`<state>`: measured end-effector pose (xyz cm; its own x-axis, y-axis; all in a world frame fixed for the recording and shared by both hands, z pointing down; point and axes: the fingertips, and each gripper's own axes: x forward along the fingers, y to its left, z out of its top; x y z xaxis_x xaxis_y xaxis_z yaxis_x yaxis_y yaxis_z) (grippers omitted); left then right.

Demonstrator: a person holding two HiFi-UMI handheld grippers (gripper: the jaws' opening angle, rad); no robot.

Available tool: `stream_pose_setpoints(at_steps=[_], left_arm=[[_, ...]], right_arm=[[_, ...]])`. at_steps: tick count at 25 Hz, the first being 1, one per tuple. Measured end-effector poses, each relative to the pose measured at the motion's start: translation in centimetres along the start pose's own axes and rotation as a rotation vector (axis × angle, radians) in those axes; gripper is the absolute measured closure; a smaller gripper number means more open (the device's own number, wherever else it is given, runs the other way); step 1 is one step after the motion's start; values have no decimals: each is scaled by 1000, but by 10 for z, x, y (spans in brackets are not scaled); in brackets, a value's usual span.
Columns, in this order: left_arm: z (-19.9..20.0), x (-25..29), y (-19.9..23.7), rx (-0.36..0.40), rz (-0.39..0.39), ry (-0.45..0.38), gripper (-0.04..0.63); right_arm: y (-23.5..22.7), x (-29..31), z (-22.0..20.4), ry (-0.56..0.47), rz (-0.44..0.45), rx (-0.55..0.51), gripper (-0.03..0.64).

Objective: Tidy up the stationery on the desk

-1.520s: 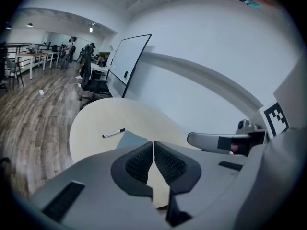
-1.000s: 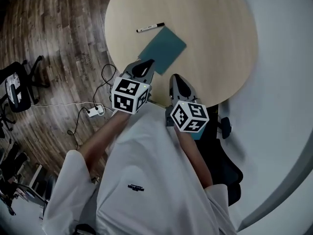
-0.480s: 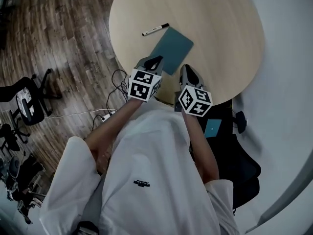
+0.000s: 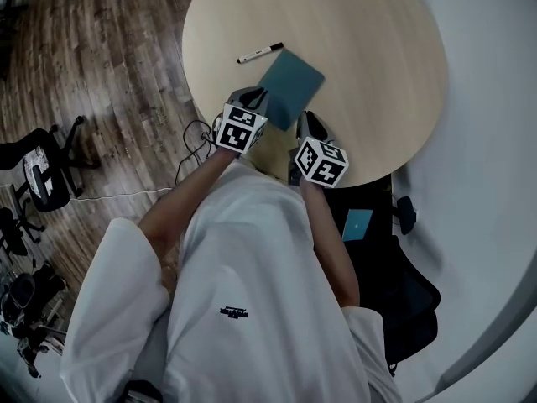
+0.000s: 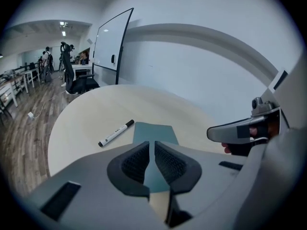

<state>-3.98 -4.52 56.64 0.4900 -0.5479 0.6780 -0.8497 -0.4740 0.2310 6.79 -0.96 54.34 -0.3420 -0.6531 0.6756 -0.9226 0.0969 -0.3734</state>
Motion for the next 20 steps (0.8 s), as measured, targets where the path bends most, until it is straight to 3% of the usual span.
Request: stream_pose_setpoints(at_steps=[9, 13, 20], left_arm=[[-7, 22, 2, -3, -13, 43, 563], [-10, 29, 12, -23, -4, 75, 499], [-31, 49, 30, -37, 4, 138, 414]], right_arm=[[-14, 25, -21, 66, -24, -1, 576], [-16, 36, -28, 87, -7, 30, 502], [-28, 61, -38, 120, -36, 59, 489]])
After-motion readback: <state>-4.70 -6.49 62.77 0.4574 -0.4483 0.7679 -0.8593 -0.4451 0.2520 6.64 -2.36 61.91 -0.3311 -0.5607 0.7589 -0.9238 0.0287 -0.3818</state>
